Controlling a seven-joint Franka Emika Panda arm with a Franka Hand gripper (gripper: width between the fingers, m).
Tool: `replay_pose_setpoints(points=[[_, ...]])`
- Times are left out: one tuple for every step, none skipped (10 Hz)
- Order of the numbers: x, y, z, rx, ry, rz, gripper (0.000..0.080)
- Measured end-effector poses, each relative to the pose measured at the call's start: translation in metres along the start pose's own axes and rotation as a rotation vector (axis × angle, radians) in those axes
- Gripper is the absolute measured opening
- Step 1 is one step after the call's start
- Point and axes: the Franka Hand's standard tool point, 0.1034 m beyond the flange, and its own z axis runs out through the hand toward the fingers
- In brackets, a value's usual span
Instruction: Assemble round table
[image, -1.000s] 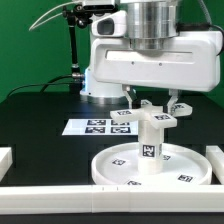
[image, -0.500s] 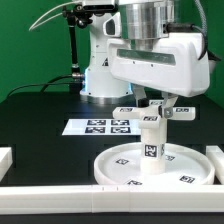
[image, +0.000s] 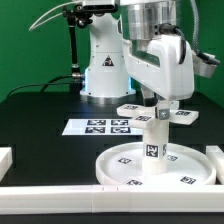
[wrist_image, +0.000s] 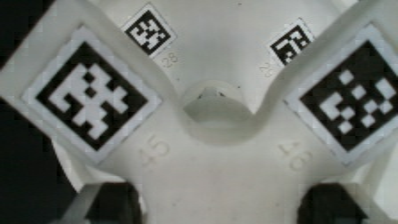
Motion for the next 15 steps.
replay_pose_setpoints(points=[[0.0,0.0,0.0,0.002,-0.001,0.083,0.0439],[0.0,0.0,0.0,0.011,-0.011,0.2,0.0439],[0.001,0.0,0.001,0.028,-0.029,0.328,0.0439],[0.001,0.001,0.001,0.043,-0.047,0.437,0.0439],[0.001,0.001,0.001,0.045,-0.047,0.49,0.0439],[0.001,0.001,0.001,0.058,-0.058,0.607,0.0439],[0.001,0.002,0.001,0.08,-0.07,0.693,0.0439],[0.0,0.002,0.001,0.09,-0.073,0.701,0.0439],[0.0,0.002,0.001,0.091,-0.09,0.754,0.0439],[0.001,0.002,0.0,0.092,-0.101,0.767,0.0439],[0.0,0.002,0.001,0.093,-0.099,0.755,0.0439],[0.0,0.001,0.001,0.094,-0.097,0.714,0.0519],[0.002,0.0,-0.004,0.104,-0.097,0.652,0.0609],[0.002,-0.003,-0.011,0.114,-0.105,0.645,0.0609],[0.001,-0.005,-0.02,0.129,-0.112,0.602,0.0641]])
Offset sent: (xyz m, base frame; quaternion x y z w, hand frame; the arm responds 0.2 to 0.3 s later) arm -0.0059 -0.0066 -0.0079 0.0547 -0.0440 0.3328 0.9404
